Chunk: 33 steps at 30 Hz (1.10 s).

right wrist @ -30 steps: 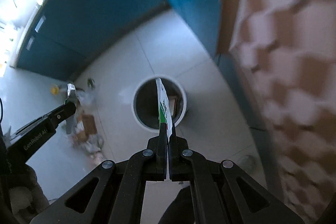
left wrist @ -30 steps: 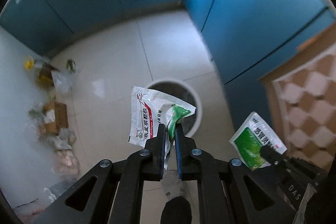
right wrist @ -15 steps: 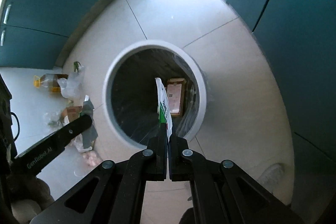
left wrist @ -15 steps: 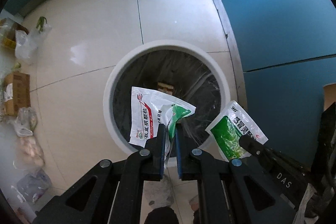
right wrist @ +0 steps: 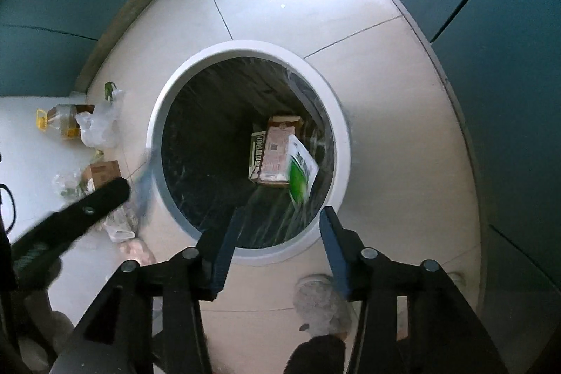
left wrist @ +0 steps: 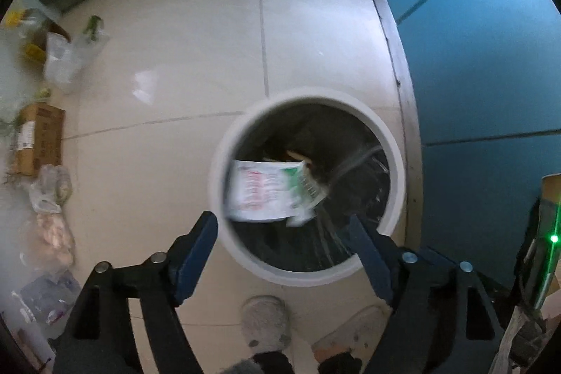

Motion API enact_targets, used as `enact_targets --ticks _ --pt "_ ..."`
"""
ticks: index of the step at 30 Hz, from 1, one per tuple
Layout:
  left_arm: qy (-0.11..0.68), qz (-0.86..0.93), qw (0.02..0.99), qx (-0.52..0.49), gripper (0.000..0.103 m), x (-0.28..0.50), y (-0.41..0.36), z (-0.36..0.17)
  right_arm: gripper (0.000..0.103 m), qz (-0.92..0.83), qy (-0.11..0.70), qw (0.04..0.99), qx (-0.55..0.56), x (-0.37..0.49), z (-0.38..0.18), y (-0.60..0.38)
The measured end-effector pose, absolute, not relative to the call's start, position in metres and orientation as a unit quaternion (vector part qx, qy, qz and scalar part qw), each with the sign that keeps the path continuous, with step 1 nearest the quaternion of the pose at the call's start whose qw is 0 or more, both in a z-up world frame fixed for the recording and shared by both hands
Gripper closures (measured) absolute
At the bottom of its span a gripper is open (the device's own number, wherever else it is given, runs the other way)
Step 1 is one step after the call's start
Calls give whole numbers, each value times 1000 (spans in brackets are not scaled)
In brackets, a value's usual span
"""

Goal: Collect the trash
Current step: 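Open both tools over the trash bin to drop the sachets, then move back to the counter and grasp the white tissue with the right tool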

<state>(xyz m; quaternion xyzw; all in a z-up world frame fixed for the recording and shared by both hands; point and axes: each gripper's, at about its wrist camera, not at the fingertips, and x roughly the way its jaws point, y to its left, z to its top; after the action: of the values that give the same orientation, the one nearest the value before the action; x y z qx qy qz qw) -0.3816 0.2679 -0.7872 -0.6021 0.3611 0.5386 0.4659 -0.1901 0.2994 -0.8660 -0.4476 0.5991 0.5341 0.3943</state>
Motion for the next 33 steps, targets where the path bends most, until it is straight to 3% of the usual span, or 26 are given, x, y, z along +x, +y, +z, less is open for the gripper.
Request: enact_targets --ticks 2,4,8,33 --pt "367 552 462 -590 0 -390 263 -774 40 535 583 401 -462 -193 -858 298" --pt "380 572 454 -567 0 -397 256 -754 22 539 552 413 -483 -197 -843 295" --pt "393 592 444 -545 0 -398 241 -720 2 547 500 437 -510 -203 -805 287" --pt "349 627 469 -515 0 -360 115 -385 1 623 411 464 -477 -175 -370 187"
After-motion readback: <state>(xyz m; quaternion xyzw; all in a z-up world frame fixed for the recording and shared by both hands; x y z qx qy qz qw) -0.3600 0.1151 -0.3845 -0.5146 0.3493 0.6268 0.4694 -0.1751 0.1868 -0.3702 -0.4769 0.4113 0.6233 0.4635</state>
